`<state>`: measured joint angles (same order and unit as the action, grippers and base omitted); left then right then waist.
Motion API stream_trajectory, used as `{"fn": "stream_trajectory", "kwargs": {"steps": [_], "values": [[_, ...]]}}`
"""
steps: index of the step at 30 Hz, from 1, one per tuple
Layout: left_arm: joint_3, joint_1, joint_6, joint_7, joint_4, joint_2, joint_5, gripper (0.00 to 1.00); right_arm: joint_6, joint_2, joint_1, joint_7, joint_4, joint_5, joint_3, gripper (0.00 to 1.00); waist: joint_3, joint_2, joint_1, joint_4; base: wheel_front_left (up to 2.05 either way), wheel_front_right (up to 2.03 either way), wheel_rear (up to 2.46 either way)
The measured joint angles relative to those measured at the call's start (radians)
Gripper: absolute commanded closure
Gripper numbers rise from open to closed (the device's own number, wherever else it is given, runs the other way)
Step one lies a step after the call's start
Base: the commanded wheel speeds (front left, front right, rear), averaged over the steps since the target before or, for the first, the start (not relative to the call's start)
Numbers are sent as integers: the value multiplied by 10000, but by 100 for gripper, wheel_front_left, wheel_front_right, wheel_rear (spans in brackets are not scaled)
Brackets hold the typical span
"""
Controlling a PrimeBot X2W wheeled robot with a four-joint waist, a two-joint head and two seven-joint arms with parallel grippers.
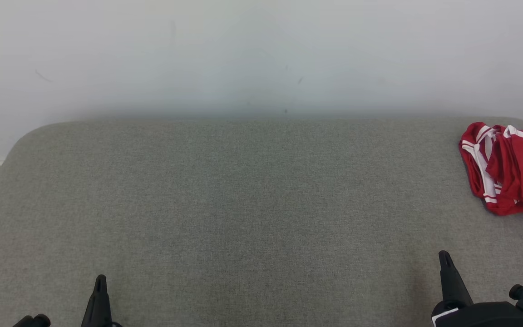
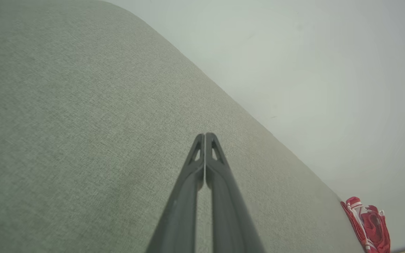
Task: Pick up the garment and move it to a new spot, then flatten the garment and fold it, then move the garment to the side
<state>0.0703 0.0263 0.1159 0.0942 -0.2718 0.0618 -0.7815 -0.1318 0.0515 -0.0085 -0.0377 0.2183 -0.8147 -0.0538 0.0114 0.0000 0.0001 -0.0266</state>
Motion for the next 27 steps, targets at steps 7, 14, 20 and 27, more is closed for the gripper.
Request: {"fn": "stream_trajectory", "kwargs": {"steps": [7,14,20,27], "values": [[52,67,2,-247,19,-12,-930,100,0,-2,-117,173,36,-869,-71,100,-12,0,0,22,0,0,0],[92,159,71,-441,48,-27,-1756,100,0,-2,-221,324,59,-1720,-128,100,-23,0,0,43,0,0,0],[127,226,73,-623,63,-42,-2481,100,0,-2,-285,466,84,-2387,-178,100,-33,0,0,61,0,0,0],[174,268,75,-830,82,-50,-3266,100,0,-4,-380,593,104,-3124,-238,100,-45,0,0,83,0,0,0]]}}
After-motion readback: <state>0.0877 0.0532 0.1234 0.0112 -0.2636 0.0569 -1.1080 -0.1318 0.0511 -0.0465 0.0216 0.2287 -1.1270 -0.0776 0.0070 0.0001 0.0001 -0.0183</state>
